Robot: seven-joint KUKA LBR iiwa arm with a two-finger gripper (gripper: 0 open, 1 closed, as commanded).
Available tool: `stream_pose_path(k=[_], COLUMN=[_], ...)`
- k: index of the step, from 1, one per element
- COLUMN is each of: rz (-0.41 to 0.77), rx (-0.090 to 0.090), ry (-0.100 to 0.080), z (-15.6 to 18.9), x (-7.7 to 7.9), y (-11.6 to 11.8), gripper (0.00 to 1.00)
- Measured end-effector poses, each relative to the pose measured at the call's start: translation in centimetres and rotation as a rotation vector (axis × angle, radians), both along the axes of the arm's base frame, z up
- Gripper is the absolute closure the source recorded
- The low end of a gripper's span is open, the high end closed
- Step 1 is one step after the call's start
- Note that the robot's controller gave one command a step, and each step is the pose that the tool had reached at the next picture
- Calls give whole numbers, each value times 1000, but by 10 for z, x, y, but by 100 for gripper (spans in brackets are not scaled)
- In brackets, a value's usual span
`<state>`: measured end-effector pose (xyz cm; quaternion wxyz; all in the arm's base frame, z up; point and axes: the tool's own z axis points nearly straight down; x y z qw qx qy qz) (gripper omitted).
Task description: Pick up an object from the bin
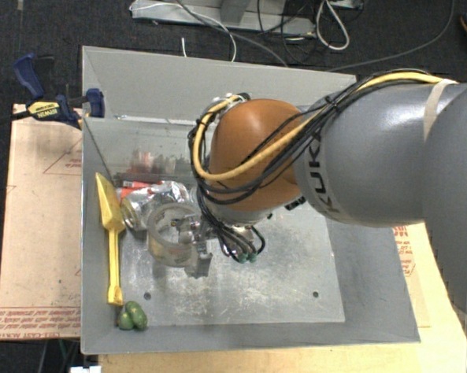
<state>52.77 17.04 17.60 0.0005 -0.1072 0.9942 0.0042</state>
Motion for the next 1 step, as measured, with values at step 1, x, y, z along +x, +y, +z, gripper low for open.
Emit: stream_pose_path(k=[1], rz=[70], rx=[-3], ry=[11], z=[40], x=[-2], y=[-5], gripper=[100])
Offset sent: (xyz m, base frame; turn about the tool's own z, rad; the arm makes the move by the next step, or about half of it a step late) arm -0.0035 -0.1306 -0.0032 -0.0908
